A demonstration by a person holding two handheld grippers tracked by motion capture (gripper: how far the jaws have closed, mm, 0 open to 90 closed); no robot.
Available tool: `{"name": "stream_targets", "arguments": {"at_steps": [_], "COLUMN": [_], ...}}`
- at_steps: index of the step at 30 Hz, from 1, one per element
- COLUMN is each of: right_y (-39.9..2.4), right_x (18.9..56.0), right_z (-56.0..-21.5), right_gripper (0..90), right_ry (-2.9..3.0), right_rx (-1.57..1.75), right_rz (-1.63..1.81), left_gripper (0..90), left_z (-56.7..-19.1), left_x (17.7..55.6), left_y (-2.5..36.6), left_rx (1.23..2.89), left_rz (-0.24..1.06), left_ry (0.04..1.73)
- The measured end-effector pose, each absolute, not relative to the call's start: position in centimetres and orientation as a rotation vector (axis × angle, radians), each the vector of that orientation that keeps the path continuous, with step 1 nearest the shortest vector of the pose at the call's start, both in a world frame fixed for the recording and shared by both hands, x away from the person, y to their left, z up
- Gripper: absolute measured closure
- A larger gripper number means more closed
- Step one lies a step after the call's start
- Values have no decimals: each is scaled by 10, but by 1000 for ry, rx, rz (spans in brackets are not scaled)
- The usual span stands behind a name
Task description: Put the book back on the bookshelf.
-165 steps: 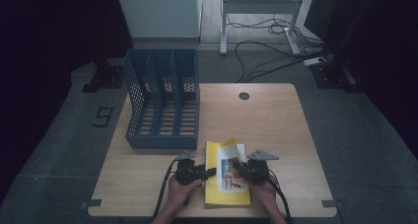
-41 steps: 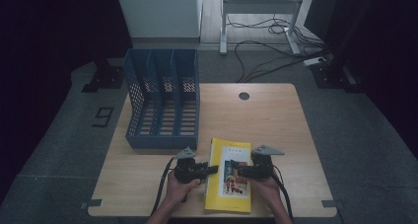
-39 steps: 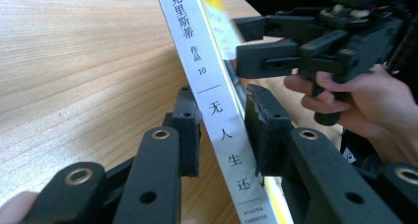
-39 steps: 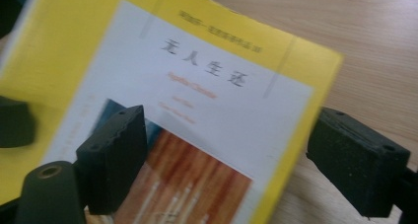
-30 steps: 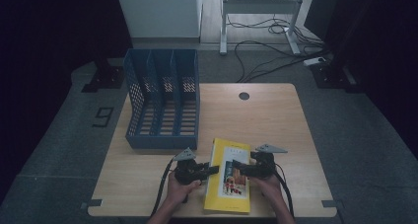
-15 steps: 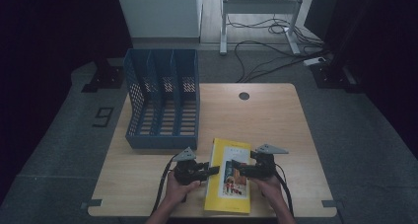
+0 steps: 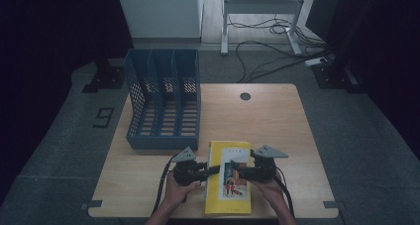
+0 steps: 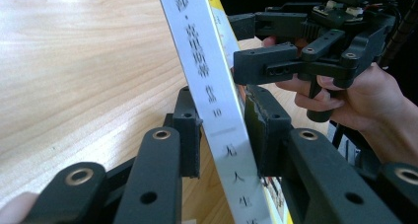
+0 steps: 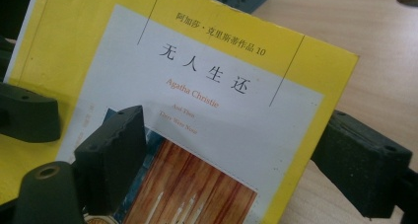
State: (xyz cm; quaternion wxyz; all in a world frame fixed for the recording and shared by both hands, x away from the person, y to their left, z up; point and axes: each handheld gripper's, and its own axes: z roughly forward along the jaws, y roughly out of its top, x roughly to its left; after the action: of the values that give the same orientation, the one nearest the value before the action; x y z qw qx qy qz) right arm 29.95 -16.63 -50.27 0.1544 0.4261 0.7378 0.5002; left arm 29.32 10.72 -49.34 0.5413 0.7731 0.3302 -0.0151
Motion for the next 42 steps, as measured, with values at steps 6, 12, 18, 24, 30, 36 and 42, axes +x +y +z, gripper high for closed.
{"name": "stream_targets", "arguments": {"at_steps": [6, 12, 18, 24, 30, 36, 42], "right_y": [-165, -169, -170, -168, -168, -167, -169], "right_x": [291, 295, 298, 301, 305, 308, 305], "right_z": [-490, -495, -503, -507, -514, -520, -517], "right_gripper": [188, 205, 208, 173, 165, 156, 228], "right_ry": [2051, 2042, 2117, 2166, 2237, 2279, 2257], "right_rx": [1167, 1226, 1249, 1283, 1316, 1328, 1310], "right_rz": [1440, 1504, 1479, 1510, 1541, 1594, 1594], "left_gripper": [716, 722, 720, 721, 725, 729, 730], "left_z": [-486, -489, -492, -490, -489, -489, -489], "left_x": [290, 293, 295, 294, 294, 294, 295], "left_y": [110, 111, 114, 114, 116, 115, 118], "left_rx": [1808, 1800, 1799, 1793, 1793, 1790, 1786], "left_rz": [-19, -39, -44, -36, -36, -34, -33], "left_ry": [767, 777, 783, 778, 778, 780, 780]}}
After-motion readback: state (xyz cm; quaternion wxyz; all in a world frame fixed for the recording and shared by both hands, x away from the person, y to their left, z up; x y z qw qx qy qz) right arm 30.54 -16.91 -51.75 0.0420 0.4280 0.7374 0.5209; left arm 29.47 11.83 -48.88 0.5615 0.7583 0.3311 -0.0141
